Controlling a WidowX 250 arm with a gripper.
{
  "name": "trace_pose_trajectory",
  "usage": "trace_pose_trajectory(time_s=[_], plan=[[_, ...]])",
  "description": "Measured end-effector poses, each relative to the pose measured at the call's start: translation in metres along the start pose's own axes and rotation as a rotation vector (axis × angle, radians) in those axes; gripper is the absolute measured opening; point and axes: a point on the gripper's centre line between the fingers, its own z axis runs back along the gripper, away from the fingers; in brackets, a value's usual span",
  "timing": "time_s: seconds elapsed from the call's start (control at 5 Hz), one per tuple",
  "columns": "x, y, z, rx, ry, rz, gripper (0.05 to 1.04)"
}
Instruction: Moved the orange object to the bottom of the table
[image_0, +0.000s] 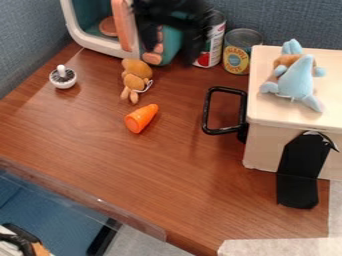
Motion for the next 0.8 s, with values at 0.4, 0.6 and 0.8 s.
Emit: trace_pose_trajectory(time_s=[0.4, 0.6, 0.8], plan=[[-0.021, 0.041, -0.041, 0.040, -0.014, 0.042, 1.000], [-0.008, 0.048, -0.065, 0.049, -0.019, 0.026, 0.999], [0.006, 0.054, -0.089, 0.027, -0.033, 0.027, 1.000]])
